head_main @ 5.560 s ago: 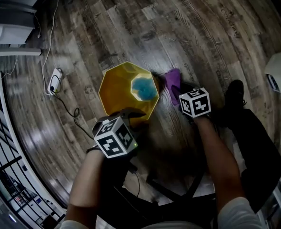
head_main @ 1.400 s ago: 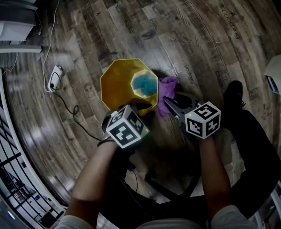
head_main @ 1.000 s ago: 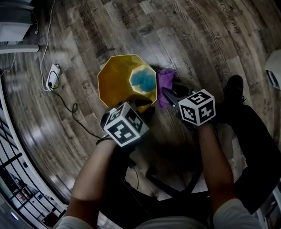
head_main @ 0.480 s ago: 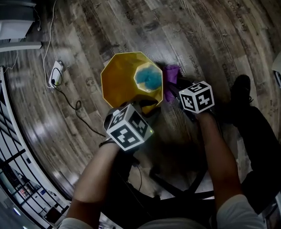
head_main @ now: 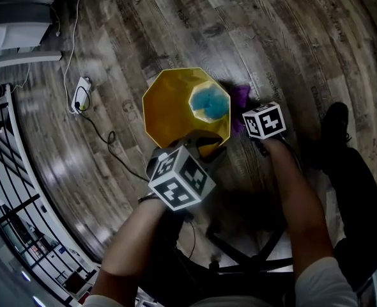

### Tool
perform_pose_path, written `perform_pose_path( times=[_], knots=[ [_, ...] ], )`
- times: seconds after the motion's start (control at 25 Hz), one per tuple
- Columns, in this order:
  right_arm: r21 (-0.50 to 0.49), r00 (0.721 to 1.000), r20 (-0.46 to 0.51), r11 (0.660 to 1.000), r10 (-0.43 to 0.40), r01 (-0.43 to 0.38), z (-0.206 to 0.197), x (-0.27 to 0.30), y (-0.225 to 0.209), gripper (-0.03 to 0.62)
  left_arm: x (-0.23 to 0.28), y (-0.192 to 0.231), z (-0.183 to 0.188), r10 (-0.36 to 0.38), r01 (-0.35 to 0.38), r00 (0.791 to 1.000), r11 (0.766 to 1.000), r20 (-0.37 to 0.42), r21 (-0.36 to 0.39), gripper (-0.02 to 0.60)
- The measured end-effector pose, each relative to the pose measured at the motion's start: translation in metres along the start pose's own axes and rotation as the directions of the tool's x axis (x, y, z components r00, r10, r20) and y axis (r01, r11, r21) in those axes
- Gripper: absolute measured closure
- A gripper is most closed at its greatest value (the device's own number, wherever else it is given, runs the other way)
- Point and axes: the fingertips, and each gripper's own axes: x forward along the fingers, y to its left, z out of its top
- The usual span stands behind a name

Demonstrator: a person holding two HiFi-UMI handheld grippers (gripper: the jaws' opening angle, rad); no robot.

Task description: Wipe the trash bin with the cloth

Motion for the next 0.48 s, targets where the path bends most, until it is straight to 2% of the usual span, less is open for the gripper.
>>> perform_pose_path(
  times=[0.32, 0.48],
  knots=[
    [-0.055, 0.988, -0.125, 0.995, -0.085, 0.079, -0.025, 0.029, -0.019, 0.488, 0.001, -0.001, 0.003, -0.009, 0.009, 1.0, 1.0, 0.029, -0.022, 0.505],
    [-0.087, 0.983, -0.147, 0.991, -0.111, 0.099, -0.028, 0.035, -0.024, 0.488, 0.001, 0.0, 0.003, -0.01, 0.011, 0.999, 1.0, 0.049, -0.028, 0.505]
  ],
)
